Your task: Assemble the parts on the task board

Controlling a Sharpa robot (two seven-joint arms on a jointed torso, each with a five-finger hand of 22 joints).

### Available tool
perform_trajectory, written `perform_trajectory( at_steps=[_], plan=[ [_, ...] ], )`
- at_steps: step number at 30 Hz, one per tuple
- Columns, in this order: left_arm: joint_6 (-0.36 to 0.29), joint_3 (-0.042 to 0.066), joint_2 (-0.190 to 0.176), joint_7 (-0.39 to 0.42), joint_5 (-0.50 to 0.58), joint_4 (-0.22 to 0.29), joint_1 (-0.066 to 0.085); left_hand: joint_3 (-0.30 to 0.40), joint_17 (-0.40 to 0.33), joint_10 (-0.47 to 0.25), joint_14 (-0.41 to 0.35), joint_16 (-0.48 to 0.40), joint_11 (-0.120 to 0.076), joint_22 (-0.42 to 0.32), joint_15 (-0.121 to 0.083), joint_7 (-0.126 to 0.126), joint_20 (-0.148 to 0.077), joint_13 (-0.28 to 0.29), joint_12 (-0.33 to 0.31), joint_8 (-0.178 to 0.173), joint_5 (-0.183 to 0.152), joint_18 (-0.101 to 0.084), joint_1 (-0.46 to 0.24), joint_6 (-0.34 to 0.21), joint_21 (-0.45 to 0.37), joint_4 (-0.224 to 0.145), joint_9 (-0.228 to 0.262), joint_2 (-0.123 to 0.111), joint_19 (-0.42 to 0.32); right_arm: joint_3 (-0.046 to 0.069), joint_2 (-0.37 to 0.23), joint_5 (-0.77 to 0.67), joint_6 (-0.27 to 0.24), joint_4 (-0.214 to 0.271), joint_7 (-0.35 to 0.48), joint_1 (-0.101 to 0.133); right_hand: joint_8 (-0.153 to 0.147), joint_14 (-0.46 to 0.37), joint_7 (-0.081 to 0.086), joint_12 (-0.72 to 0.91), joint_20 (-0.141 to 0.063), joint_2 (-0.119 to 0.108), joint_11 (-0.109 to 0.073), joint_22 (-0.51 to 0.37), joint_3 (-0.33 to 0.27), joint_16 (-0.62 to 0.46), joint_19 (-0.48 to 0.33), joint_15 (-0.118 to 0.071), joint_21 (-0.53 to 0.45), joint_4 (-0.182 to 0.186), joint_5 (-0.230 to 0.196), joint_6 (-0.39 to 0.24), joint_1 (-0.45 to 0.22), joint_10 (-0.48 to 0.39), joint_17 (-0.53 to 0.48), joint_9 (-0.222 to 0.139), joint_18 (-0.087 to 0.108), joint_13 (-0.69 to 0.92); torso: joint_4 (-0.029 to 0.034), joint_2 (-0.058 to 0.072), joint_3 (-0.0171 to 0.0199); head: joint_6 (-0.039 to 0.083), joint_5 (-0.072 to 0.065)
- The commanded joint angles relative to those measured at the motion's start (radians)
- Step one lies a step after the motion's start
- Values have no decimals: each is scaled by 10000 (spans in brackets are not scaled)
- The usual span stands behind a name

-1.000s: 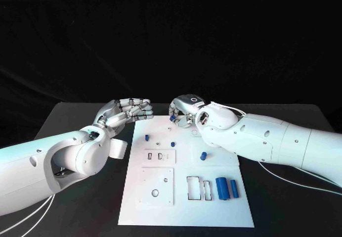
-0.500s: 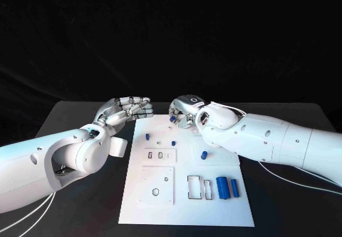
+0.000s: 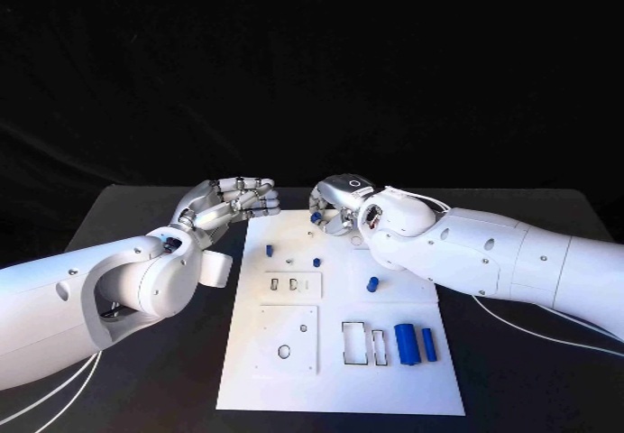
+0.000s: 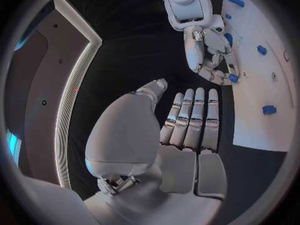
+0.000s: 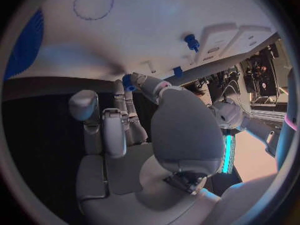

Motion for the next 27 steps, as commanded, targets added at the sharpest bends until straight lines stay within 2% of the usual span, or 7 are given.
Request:
perform_trajectory(
  at_steps=[1, 3, 7, 14, 20, 25, 27],
  plan=[
    [170, 9, 16, 47, 19, 16, 16, 55, 4, 0, -62, -65, 100, -15, 1, 176, 57, 2, -58, -43, -63, 98, 17, -68, -37, 2, -13, -99, -22, -15, 9, 23, 245, -37, 46, -19, -698, 275, 403, 23, 244, -342, 335, -503, -443, -215, -428, 306, -461, 41, -116, -1022, -154, -1025, -366, -328, -9, -252, -14, 2, -8, 18, -1],
    [168, 9, 14, 44, 19, 13, 17, 55, 4, 0, -62, -65, 100, -15, 1, 176, 57, 2, -58, -43, -63, 98, 17, -68, -37, 2, -13, -99, -22, -16, 6, 43, 252, -44, 47, -18, -988, 30, 209, 172, 408, 60, 405, -984, -2340, -391, -849, 378, -978, 199, -63, -1646, 436, -1847, -792, -714, 148, -507, -5, 2, -8, 22, -6],
    [168, 9, 0, 37, 19, 1, 19, 55, 4, 0, -62, -65, 100, -15, 1, 176, 57, 2, -58, -43, -63, 98, 17, -68, -37, 2, -13, -99, -22, -17, -98, 39, 217, 56, 8, -14, -990, -53, 334, 393, 460, 272, 450, -1100, -3603, -395, -946, 432, -1181, 695, 34, -1822, 1105, -2105, -952, -988, 186, -668, 0, -5, -8, 29, -18],
    [201, 9, -43, 58, 19, -122, 20, 55, 4, -2, -74, -76, 104, -20, 5, 181, 60, 3, -72, -46, -66, 97, 5, -72, -40, 0, -14, -105, -24, 28, -1105, 400, -143, 1015, -311, 54, -556, 359, 328, 995, 312, 321, 273, 210, -3312, 116, 20, 268, -145, 1145, 301, -1058, 1309, -1293, -175, -1107, -65, -619, -39, -49, -15, 77, -66],
    [212, 9, -131, 128, 19, -382, 21, 54, 4, -3, -77, -80, 105, -21, 7, 182, 60, 3, -75, -47, -67, 97, 1, -73, -41, 0, -14, -108, -26, 146, -2465, 1565, -355, 2138, -474, 356, -429, 476, 165, 1518, 143, -30, -3, 799, -2596, 301, 383, 57, 282, 1471, 312, -689, 1067, 90, 144, -1239, -167, -345, -147, -147, -24, 97, -132],
    [271, 9, -196, 178, 20, -663, 24, 56, 4, -4, -85, -86, 107, -25, 10, 184, 62, 4, -83, -48, -64, 96, -4, -76, -44, -2, -14, -110, -30, 191, -3437, 2497, 333, 2700, -660, 714, -433, 567, -180, 3081, -223, -483, -464, 1218, -2588, 469, 601, -343, 559, 1599, 252, -776, 869, 1703, 464, -1213, -250, 844, -163, -214, -22, 80, -196],
    [308, 9, -221, 190, 20, -765, 25, 56, 4, -4, -85, -86, 107, -25, 10, 184, 62, 4, -83, -48, -64, 96, -4, -76, -44, -2, -14, -110, -30, 197, -3661, 2733, 676, 2757, -651, 793, -402, 670, -210, 4267, -288, -500, -495, 1452, -2968, 696, 721, -369, 703, 1786, 428, -970, 693, 1336, 925, -1091, -307, 2030, -166, -231, -21, 77, -216]
  ],
)
